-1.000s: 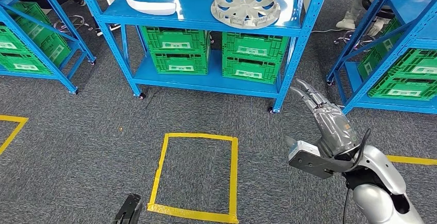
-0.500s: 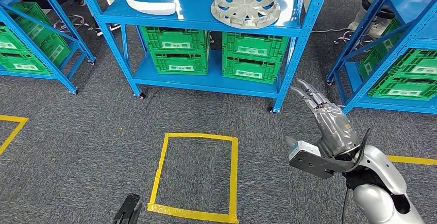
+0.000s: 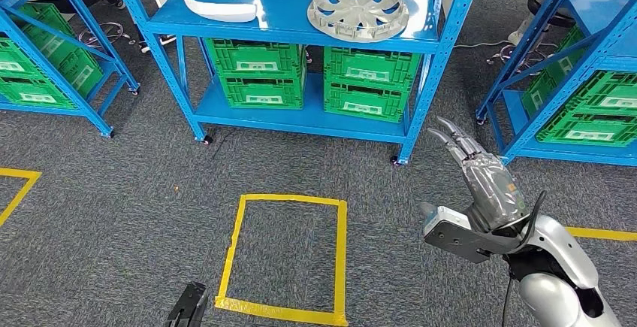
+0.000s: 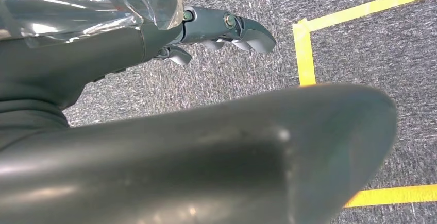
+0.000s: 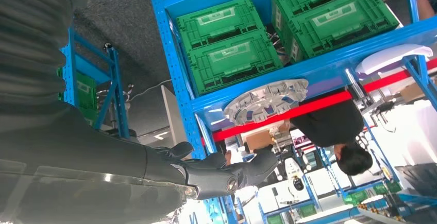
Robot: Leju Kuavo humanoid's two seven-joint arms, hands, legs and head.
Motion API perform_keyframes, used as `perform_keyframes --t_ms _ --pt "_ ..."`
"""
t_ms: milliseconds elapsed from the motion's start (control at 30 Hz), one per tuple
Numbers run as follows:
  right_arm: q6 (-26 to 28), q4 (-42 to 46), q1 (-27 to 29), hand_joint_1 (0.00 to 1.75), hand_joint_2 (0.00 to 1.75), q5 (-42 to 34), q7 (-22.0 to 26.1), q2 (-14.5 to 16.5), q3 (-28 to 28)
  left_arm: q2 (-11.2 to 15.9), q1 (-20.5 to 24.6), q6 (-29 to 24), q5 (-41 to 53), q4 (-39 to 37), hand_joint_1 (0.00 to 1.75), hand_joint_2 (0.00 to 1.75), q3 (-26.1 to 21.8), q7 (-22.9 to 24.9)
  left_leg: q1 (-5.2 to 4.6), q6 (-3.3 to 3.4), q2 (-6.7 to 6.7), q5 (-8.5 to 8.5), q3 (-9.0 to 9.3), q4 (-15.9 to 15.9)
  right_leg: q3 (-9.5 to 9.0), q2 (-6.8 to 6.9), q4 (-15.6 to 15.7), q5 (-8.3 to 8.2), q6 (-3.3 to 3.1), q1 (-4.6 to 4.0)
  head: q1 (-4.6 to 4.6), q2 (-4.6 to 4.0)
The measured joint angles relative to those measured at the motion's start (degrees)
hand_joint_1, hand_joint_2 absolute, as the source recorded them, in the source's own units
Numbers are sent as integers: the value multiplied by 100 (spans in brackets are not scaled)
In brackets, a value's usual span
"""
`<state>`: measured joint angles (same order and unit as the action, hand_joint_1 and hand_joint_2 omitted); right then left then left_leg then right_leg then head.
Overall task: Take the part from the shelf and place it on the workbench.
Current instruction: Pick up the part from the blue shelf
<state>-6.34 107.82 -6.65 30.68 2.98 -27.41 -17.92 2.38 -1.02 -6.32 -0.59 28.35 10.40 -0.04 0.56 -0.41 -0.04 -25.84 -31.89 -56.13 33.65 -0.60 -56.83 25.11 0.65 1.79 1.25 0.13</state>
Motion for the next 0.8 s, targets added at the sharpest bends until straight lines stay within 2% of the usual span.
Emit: perform_keyframes --t_ms 600,733,767,800 --pt "-74 -2 -116 0 175 -2 -10 16 -53 0 -9 -2 8 0 0 0 -117 0 -14 15 -2 -11 -13 -24 0 1 2 -9 17 26 2 0" --pt "-77 -2 -116 0 175 1 -19 37 -89 1 -11 -2 11 0 0 0 -130 0 -20 54 -1 -35 -40 -69 0 1 11 -21 46 37 2 0" --pt "-78 -1 -115 0 175 1 -21 40 -96 2 -11 -2 13 1 0 0 -136 -1 -24 82 0 -47 -43 -62 -13 0 24 -38 72 40 2 0" --pt "-78 0 -113 0 175 3 -24 44 -103 2 -11 -2 17 2 0 0 -141 -2 -30 122 2 -51 -49 -30 -24 0 8 -87 126 38 2 0"
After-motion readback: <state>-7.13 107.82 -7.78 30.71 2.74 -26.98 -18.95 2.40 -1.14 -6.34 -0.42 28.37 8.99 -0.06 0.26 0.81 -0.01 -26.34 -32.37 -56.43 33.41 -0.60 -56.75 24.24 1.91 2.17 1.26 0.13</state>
